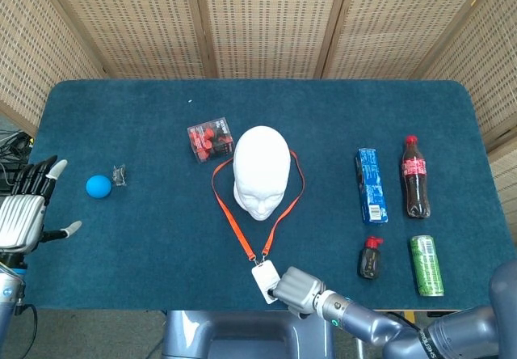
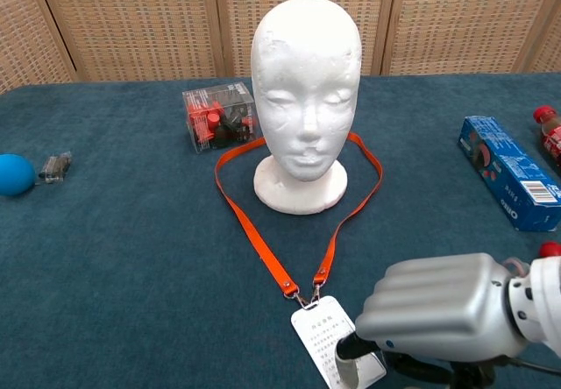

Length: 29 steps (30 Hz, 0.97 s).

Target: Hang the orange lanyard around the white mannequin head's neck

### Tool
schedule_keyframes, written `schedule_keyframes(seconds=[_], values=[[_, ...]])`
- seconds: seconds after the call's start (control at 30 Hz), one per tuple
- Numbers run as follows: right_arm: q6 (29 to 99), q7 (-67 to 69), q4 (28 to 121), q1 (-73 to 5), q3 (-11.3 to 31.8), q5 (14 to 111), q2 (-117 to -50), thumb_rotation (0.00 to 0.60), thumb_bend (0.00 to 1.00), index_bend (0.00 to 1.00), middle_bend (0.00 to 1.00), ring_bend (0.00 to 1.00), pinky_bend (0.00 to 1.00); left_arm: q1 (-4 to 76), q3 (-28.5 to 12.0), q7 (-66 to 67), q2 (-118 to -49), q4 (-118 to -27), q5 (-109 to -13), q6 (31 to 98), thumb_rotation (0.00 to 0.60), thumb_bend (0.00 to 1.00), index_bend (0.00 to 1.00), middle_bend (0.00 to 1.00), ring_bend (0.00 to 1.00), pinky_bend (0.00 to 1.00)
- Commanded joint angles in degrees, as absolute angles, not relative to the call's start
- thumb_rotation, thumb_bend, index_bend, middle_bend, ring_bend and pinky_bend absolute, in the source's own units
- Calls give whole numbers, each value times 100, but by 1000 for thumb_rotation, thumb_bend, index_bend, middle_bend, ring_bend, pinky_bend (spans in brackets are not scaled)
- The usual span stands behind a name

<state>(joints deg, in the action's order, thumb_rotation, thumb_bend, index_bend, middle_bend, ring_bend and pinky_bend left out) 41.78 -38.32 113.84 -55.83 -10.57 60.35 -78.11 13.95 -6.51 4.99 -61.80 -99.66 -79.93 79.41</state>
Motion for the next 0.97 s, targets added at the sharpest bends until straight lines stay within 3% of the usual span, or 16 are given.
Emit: schedule_keyframes(seconds=[0.03,0.2,0.4,0.5,0.53,0.57,0.6,0.63,0.67,0.7,0.77,0.97], values=[[4593,-3178,11530,-5261,-988,7217,-7389,600,704,333,849,816,970,1400,-648,531,-6189,-9977,-7993,7932,600,0,0,0,0,0],[5687,-1682,11340,-4744,-1012,9008,-6578,600,697,334,848,817,971,1373,-635,526,-6179,-10015,-8027,7972,600,0,0,0,0,0],[7082,-318,10482,-4066,-1028,9659,-5855,600,696,334,848,816,971,1294,-553,545,-6188,-10054,-8193,8097,600,0,0,0,0,0],[7926,189,9875,-3543,-918,9608,-5841,600,630,320,817,779,932,1222,-511,554,-6218,-10062,-8290,8226,600,0,0,0,0,0],[8227,311,9640,-3327,-855,9551,-5916,600,573,302,787,747,893,1186,-496,563,-6232,-10062,-8322,8288,600,0,0,0,0,0],[8564,362,9421,-3015,-762,9268,-5989,600,447,254,702,660,782,1137,-476,578,-6253,-10056,-8363,8372,600,0,0,0,0,0],[8708,344,9313,-2862,-726,9183,-6061,600,287,186,565,514,597,1100,-459,597,-6271,-10042,-8390,8431,600,0,0,0,0,0],[8792,290,9221,-2726,-696,9064,-6106,600,182,136,448,385,442,1067,-443,618,-6288,-10024,-8411,8480,600,0,0,0,0,0],[8862,184,9157,-2545,-667,8869,-6150,600,70,67,263,198,220,1022,-420,638,-6312,-9997,-8433,8540,600,0,0,0,0,0],[8880,139,9155,-2439,-653,8758,-6173,600,11,23,114,62,67,991,-401,643,-6328,-9979,-8444,8571,600,0,0,0,0,0],[8915,153,9185,-2276,-631,8614,-6213,600,0,0,5,0,0,952,-370,632,-6339,-9959,-8456,8593,600,0,0,0,0,0],[9101,77,8998,-1957,-535,8567,-6464,600,0,0,0,0,0,862,-316,600,-6321,-9946,-8455,8631,600,0,0,0,0,0]])
